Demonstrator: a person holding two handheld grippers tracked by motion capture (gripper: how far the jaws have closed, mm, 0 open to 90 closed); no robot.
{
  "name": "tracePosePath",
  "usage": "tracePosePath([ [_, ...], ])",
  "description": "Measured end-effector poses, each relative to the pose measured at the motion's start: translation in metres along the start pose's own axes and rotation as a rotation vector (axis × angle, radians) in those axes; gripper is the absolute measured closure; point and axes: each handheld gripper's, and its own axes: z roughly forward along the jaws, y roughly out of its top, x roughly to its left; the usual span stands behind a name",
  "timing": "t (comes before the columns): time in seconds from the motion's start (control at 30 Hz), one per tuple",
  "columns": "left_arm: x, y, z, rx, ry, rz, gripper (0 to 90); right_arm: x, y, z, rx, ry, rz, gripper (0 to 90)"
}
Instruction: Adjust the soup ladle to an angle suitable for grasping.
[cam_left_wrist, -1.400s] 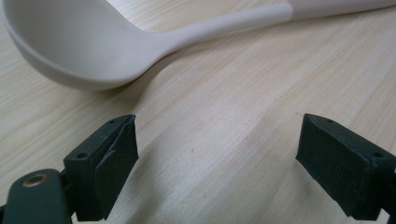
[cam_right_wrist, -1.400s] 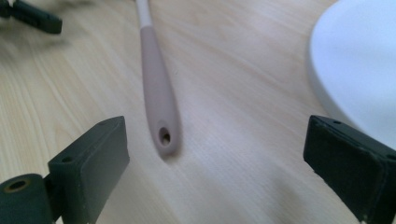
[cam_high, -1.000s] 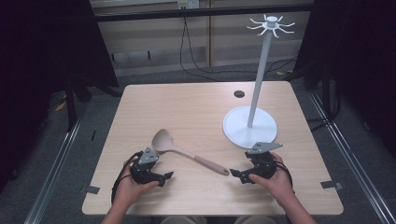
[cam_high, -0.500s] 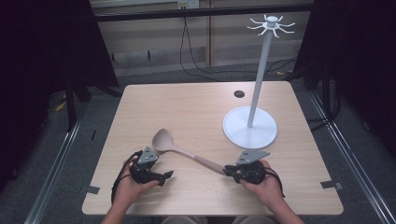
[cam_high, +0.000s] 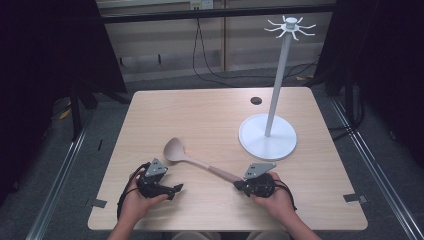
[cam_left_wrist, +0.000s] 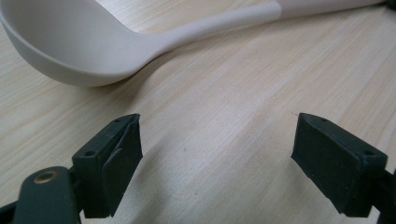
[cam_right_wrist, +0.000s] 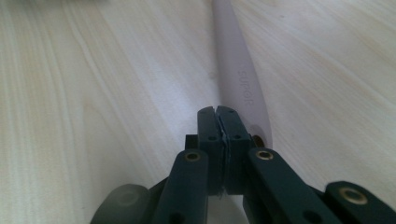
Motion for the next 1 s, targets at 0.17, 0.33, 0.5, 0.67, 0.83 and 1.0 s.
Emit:
tracePosePath([
  [0.17,0.000,0.001,0.000,0.000,-0.004,0.003,15.5,-0.009,-0.001,-0.001,-0.005,-0.050,0.025,89.5],
  [0.33,-0.001,0.001,0.002,-0.001,-0.014,-0.005,15.5,-0.017,-0.002,-0.001,-0.011,-0.078,0.042,89.3],
  [0.5,0.000,0.002,0.005,0.003,-0.020,0.000,15.5,-0.025,-0.002,0.000,-0.023,-0.105,0.057,89.4],
  [0.67,0.000,0.006,0.005,-0.002,-0.024,0.008,15.5,-0.031,-0.001,0.003,-0.041,-0.144,0.082,88.7],
  [0.83,0.001,0.009,0.007,0.001,-0.024,0.008,15.5,-0.032,0.000,0.004,-0.039,-0.162,0.087,87.7],
  [1.0,0.001,0.013,0.008,0.013,-0.024,0.019,15.6,-0.034,-0.001,0.004,-0.039,-0.151,0.095,82.8],
])
